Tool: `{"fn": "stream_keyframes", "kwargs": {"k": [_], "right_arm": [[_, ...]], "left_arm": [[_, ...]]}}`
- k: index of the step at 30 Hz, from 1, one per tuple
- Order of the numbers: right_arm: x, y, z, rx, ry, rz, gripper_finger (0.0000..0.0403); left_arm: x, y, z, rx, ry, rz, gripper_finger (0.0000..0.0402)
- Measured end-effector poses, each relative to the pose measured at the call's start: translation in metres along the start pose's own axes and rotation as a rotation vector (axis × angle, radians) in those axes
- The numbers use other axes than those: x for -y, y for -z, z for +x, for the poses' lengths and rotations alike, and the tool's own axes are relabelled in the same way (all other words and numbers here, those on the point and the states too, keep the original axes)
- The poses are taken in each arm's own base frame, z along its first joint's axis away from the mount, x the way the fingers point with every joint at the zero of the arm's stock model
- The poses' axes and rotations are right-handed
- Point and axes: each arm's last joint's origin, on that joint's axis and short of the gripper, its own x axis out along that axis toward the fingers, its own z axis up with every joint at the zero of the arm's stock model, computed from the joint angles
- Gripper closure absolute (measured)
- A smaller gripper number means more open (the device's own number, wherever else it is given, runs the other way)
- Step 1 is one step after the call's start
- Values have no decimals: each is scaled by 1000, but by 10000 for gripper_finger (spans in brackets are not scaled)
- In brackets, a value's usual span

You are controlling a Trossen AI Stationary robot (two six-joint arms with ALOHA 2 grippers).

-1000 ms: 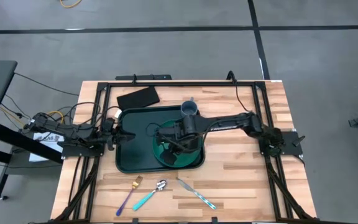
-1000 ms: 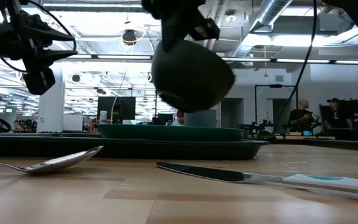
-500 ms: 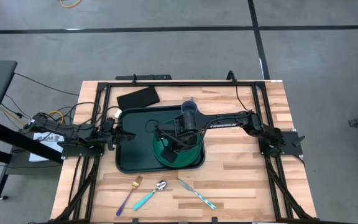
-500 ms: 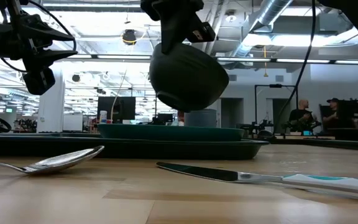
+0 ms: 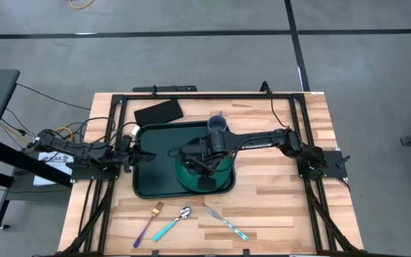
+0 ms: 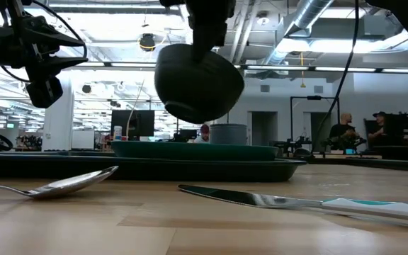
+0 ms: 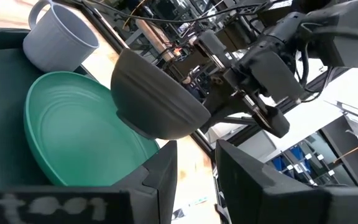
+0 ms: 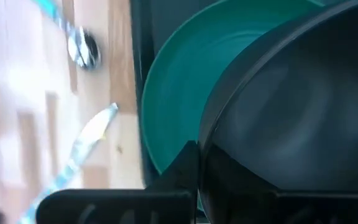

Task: Set up tray
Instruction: Put the black bowl on the black tray on top of the green plate

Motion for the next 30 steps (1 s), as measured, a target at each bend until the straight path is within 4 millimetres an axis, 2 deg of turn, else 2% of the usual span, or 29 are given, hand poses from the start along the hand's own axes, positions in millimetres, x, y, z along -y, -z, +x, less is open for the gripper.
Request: {"fn": "stream_keyframes", "kwargs": {"k": [5,8,13,17,30], "right_arm": [[1,5,1,-59,8,-207,403],[3,10,5,-117,49,-261,403],[3,17,26,-195,62,-245,403],[0,20,35,-217,96,-244,403],[-6,13,38,-132,94,-227,403]], "left_arm": [[0,0,0,-1,0,8,303],[0,0,0,-1,1,17,303],[0,0,0,-1,0,26,303],[0,0,0,-1,0,26,303],[0,0,0,1,-2,26,303]]}}
